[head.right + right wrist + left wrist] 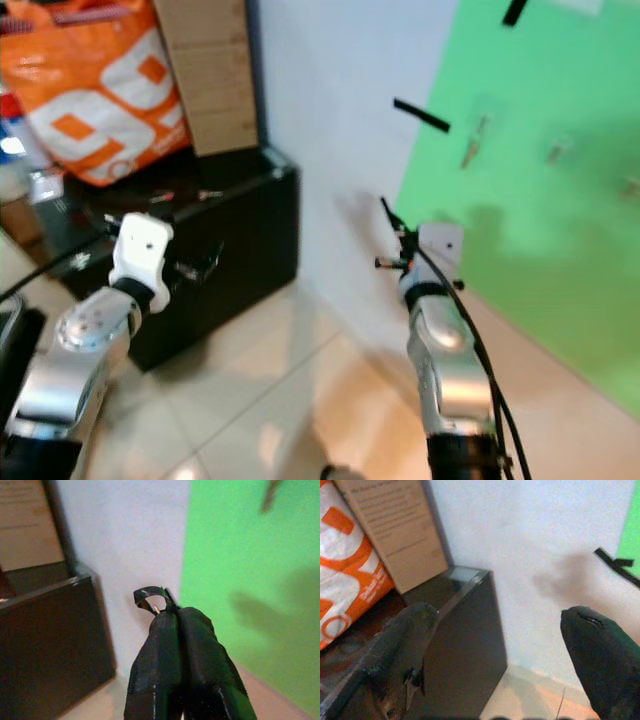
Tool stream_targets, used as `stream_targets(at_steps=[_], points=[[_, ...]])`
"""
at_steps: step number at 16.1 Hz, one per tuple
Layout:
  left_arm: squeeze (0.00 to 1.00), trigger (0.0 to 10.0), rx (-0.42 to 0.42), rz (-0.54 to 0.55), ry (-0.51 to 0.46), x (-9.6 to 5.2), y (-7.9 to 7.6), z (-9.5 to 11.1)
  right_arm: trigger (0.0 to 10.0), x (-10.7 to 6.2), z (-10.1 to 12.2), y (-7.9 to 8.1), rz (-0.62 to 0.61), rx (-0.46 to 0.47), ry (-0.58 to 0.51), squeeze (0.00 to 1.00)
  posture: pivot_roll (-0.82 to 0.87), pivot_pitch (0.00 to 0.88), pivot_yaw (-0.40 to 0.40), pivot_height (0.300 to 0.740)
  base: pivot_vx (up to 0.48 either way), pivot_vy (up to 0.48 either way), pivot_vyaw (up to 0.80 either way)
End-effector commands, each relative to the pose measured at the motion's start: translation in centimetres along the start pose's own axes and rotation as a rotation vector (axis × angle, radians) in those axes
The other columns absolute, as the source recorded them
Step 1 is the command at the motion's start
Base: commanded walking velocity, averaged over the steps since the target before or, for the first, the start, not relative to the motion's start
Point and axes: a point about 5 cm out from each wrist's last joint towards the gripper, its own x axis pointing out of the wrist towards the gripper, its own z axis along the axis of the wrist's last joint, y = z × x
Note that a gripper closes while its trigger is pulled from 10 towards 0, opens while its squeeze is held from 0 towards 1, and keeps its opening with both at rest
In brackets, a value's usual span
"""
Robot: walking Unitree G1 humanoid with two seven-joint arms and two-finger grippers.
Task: Hang keys on a hook
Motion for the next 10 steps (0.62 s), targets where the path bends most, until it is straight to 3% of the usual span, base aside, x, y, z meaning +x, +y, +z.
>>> stream_targets(at_steps=[1,6,9,10], points=[[0.0,10.0,-0.001,-0.009,-0.003,-0.02,-0.1,0.21,10.0,0.04,0.12,-0.04,-0.003,0.011,-0.005,0.0,0.03,0.0,0.006,0.74,0.0,0.0,-0.8],[0.0,10.0,-0.004,-0.022,0.0,0.05,-0.1,0.23,10.0,-0.07,0.15,0.17,0.009,0.013,-0.007,0.0,0.02,0.0,0.012,0.74,0.0,0.0,-0.8],[0.0,10.0,-0.007,-0.026,0.0,0.03,-0.1,0.22,10.0,0.0,0.2,0.47,0.032,0.003,-0.01,0.0,0.02,0.0,0.013,0.74,0.247,0.0,-0.8],[0.0,10.0,-0.008,-0.027,-0.001,0.14,-0.04,0.28,10.0,0.08,0.28,0.65,0.044,0.002,-0.012,0.0,0.02,0.0,0.014,0.74,0.27,0.0,0.0]])
